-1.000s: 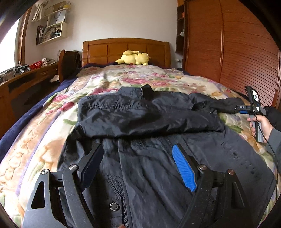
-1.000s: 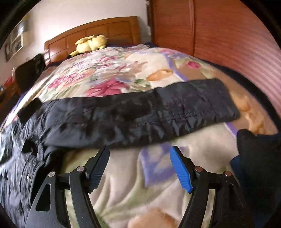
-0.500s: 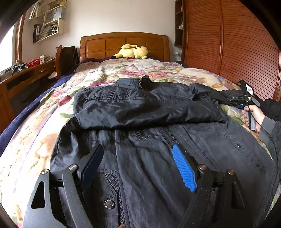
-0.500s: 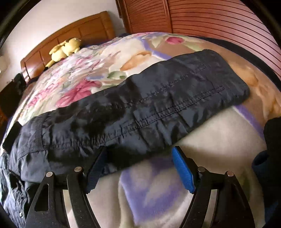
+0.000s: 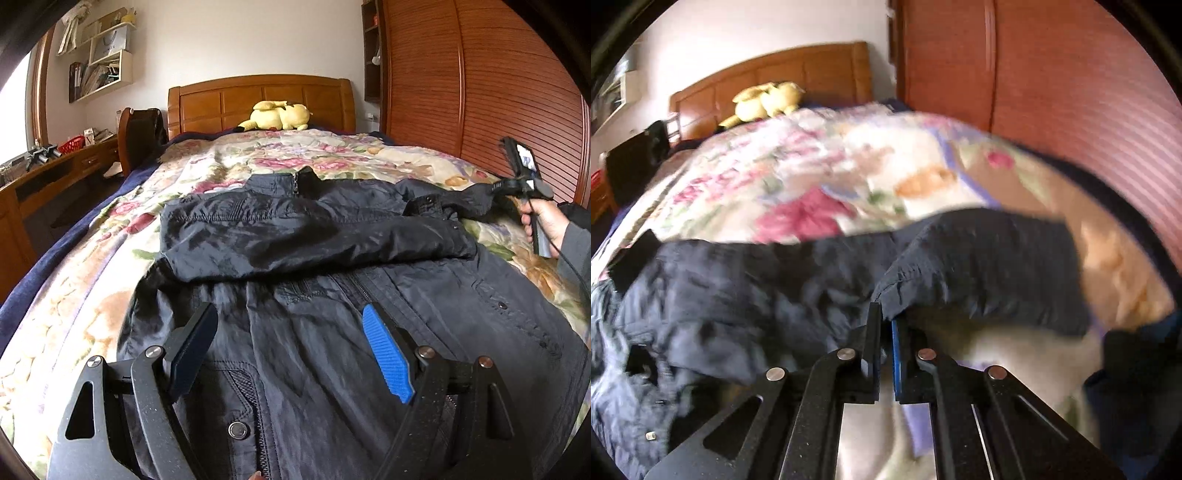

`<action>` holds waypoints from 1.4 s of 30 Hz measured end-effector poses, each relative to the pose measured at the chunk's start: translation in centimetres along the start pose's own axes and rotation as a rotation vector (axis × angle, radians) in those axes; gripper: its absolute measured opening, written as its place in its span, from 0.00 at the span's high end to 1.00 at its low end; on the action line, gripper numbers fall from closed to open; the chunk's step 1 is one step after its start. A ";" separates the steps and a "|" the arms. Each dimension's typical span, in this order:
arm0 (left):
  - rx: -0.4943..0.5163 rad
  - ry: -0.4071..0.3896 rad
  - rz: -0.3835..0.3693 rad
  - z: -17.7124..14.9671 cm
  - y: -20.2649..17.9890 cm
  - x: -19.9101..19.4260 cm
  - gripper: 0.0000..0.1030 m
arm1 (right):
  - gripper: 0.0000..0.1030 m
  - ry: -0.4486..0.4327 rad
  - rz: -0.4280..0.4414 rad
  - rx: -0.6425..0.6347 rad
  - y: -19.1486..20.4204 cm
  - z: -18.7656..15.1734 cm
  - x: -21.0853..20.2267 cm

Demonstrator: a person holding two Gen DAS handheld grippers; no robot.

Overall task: Fold large clothes
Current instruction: 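Grasp the other sleeve cuff with the right tool, then fold the held sleeve across the jacket front with the right tool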

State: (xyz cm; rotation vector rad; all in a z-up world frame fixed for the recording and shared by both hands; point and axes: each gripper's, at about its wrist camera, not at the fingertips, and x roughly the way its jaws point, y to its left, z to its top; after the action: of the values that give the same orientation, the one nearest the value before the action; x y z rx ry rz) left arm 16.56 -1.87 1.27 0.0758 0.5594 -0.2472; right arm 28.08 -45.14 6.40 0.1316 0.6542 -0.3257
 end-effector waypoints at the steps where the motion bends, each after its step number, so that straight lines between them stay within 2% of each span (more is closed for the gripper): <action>1: 0.002 -0.003 0.002 0.1 0.0 -0.2 0.21 | 0.96 -0.017 0.007 -0.020 0.5 0.4 -1.1; 7: 0.031 -0.038 0.027 0.7 0.0 -1.6 0.21 | 0.96 -0.102 0.065 -0.110 3.5 1.5 -7.4; 10: 0.034 -0.058 0.038 0.9 0.2 -2.3 0.21 | 0.96 -0.177 0.049 -0.173 5.7 1.0 -11.3; 13: 0.022 -0.062 0.032 1.0 0.7 -2.9 0.21 | 0.96 -0.234 0.117 -0.204 8.1 0.2 -14.6; 19: 0.013 -0.071 0.042 1.1 1.8 -4.0 0.21 | 0.96 -0.259 0.277 -0.317 14.4 -3.1 -19.8; 24: 0.011 -0.078 0.046 0.9 2.7 -4.8 0.21 | 0.96 -0.181 0.395 -0.431 18.8 -8.4 -21.6; 27: 0.016 -0.081 0.055 0.9 3.3 -5.3 0.21 | 0.96 -0.093 0.435 -0.467 20.0 -12.4 -21.2; 30: 0.011 -0.088 0.057 1.0 3.7 -5.7 0.21 | 0.96 -0.024 0.430 -0.488 20.6 -15.2 -20.3; 34: -0.001 -0.100 0.045 1.2 4.1 -6.2 0.21 | 0.96 -0.018 0.423 -0.513 21.2 -16.8 -21.7; 39: -0.005 -0.107 0.039 1.3 4.3 -6.5 0.21 | 0.92 0.056 0.424 -0.475 21.8 -16.7 -21.7; 42: -0.016 -0.111 0.027 1.4 4.5 -6.7 0.21 | 0.92 0.052 0.432 -0.466 21.3 -16.3 -21.6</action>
State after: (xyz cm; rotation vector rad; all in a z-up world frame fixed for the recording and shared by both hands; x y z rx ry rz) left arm 12.94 3.68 6.07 0.0535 0.4495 -0.2194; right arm 9.77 -15.99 7.25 -0.1655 0.7183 0.2494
